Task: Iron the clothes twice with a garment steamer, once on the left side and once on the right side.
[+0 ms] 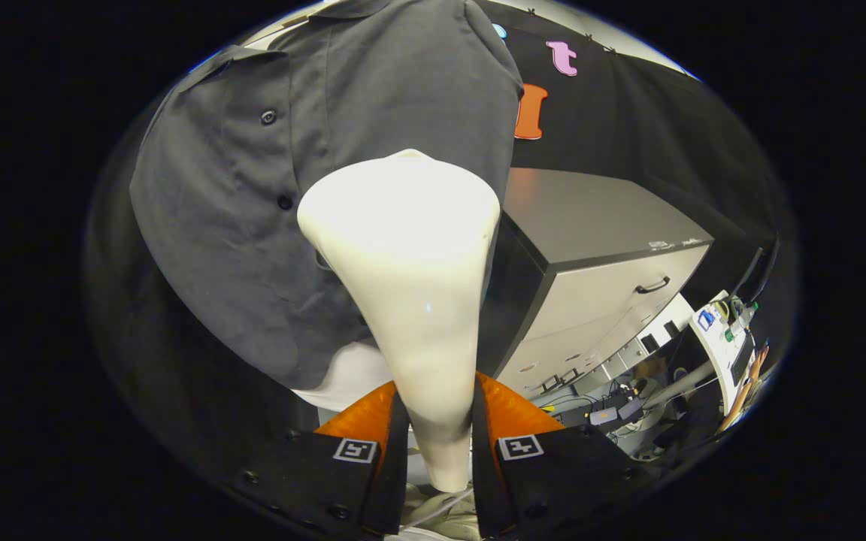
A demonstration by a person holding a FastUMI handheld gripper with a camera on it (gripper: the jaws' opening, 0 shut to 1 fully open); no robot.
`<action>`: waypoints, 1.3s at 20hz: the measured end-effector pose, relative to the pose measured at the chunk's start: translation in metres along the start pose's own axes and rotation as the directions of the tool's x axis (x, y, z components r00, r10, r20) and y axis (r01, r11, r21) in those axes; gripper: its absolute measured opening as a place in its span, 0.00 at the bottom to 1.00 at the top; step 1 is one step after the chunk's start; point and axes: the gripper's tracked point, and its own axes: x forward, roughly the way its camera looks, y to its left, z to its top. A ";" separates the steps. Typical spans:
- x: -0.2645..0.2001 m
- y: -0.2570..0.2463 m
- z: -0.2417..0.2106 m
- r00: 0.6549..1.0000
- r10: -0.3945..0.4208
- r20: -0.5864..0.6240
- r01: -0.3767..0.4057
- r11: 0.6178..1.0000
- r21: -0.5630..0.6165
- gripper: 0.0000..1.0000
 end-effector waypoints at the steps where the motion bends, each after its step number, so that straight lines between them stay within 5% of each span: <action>1: -0.007 0.004 0.007 1.000 0.006 0.016 -0.006 1.000 -0.003 0.45; 12: -0.063 0.068 0.096 0.979 0.081 0.189 -0.069 0.995 -0.072 0.45; 26: -0.050 0.152 0.141 0.967 0.133 0.216 -0.093 0.978 -0.186 0.45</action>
